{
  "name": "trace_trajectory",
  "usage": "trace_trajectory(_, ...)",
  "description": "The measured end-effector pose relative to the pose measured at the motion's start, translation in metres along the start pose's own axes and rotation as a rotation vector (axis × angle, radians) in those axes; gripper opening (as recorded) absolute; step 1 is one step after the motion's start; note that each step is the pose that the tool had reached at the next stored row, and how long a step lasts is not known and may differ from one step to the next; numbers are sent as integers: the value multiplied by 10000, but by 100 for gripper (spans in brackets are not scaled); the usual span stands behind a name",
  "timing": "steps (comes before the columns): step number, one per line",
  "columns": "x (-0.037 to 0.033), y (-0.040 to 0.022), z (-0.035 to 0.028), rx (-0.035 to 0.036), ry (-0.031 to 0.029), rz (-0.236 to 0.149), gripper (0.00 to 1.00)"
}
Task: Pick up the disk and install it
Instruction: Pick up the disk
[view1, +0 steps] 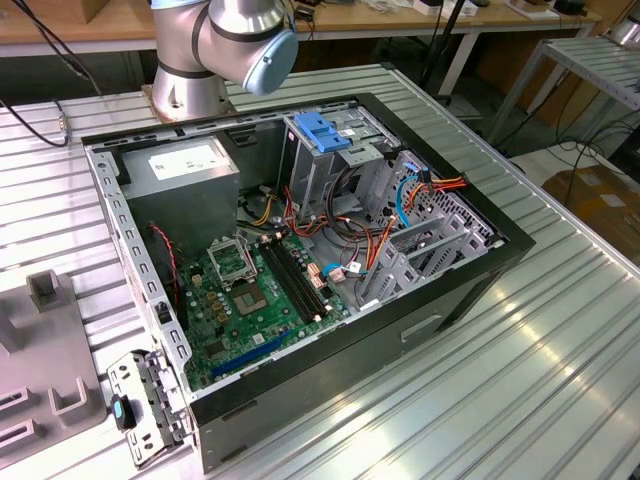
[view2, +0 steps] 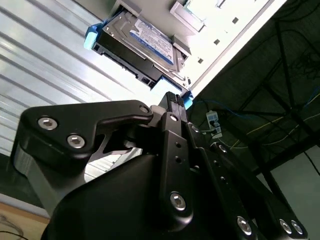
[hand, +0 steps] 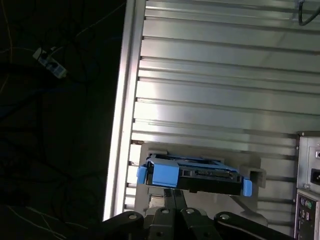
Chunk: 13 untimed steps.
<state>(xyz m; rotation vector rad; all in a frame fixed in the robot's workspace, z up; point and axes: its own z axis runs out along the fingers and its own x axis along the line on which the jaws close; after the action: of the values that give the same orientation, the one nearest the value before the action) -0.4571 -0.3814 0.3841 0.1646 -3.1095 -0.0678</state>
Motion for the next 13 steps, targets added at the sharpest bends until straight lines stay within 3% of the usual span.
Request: trace_trajectory(13, 0, 0, 0, 19, 35, -763, 11)
